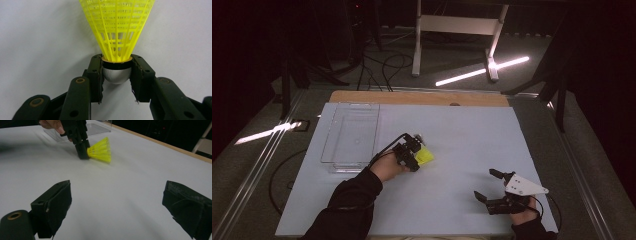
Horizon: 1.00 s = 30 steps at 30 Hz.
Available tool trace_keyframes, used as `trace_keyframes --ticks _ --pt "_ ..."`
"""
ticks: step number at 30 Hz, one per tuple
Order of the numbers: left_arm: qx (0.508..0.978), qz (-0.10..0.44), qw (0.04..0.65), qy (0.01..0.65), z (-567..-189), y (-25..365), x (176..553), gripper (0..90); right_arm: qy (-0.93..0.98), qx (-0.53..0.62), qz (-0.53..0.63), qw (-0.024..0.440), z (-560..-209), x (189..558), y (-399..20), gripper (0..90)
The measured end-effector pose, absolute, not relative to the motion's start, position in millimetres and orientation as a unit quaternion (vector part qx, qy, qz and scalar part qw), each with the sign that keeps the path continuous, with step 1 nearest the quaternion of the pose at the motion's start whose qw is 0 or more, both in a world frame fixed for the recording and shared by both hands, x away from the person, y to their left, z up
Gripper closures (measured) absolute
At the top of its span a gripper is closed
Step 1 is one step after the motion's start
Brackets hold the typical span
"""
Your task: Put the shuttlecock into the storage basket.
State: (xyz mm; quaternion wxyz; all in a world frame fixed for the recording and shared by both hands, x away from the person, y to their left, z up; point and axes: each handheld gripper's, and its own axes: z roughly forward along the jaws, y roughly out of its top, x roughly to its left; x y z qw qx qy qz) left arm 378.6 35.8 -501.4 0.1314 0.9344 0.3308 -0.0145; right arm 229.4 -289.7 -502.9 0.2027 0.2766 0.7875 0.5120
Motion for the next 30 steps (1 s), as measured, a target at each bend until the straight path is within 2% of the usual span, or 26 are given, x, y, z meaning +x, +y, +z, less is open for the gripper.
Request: trace_keyframes --ticks 6,24,30 --pt "0.939 -0.010 0.133 0.317 -494 36 377 65.7 0.788 0.277 0.511 0.203 -503 230 -290 8.8" --pt "0.946 -0.062 0.151 0.281 -464 47 369 65.8 0.788 0.278 0.510 0.203 -503 230 -289 8.8" --pt "0.948 -0.049 0.145 0.279 -455 53 369 65.7 0.788 0.279 0.510 0.202 -503 230 -289 8.8"
